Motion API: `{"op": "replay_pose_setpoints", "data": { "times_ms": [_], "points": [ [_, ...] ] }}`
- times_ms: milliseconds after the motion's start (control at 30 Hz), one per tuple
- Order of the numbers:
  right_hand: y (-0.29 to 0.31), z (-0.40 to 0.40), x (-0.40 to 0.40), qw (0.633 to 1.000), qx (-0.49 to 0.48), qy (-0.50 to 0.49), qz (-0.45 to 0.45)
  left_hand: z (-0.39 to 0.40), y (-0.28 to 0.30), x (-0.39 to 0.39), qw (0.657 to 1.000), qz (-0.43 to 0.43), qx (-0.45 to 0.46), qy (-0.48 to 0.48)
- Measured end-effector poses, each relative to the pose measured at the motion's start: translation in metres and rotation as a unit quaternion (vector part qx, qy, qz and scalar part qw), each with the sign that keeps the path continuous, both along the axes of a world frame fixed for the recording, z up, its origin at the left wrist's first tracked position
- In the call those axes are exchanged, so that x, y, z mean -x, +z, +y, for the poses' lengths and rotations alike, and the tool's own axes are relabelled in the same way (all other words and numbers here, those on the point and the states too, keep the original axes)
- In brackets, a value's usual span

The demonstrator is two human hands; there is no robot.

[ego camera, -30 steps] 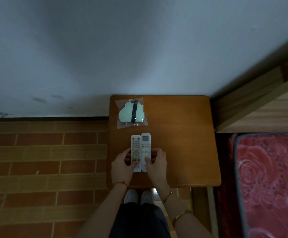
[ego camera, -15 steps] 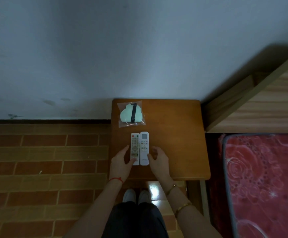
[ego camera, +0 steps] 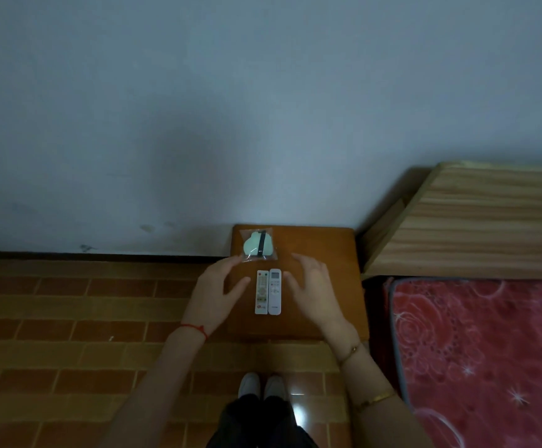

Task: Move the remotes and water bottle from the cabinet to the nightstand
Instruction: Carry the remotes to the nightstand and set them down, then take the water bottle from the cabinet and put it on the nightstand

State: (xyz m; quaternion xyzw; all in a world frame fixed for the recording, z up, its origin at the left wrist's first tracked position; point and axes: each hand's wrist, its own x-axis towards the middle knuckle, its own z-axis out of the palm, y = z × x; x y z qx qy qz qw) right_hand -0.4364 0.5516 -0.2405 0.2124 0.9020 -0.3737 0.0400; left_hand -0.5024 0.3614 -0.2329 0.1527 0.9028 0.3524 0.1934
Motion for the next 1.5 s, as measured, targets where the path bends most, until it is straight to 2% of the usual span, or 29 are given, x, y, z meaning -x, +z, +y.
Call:
{"op": "replay_pose_setpoints", "data": {
  "times_ms": [133,300,567,800,1067,1500],
  "points": [
    [0.063,-0.011,-0.021,0.998,-0.016,0.014,0.052,-0.017,0.063,-0.022,0.999,0.031,0.013,0.004],
    [0.108,-0.025,-0.05,0.995,-0.022,0.035,0.088,-0.051,0.112,-0.054,0.997,0.074,0.007,0.025],
    [0.13,-0.051,-0.061,0.991,-0.017,0.088,0.096,-0.101,0.15,-0.1,0.987,0.126,-0.017,0.097],
    [0.14,-0.102,-0.042,0.972,-0.014,0.21,0.103,-0.152,0.167,-0.143,0.968,0.124,-0.019,0.219],
    [0.15,-0.218,-0.03,0.911,-0.021,0.4,0.096,-0.234,0.175,-0.214,0.918,0.132,0.032,0.373],
    [0.144,-0.488,-0.063,0.776,0.005,0.626,0.077,-0.425,0.165,-0.327,0.797,0.128,0.062,0.587]
  ]
}}
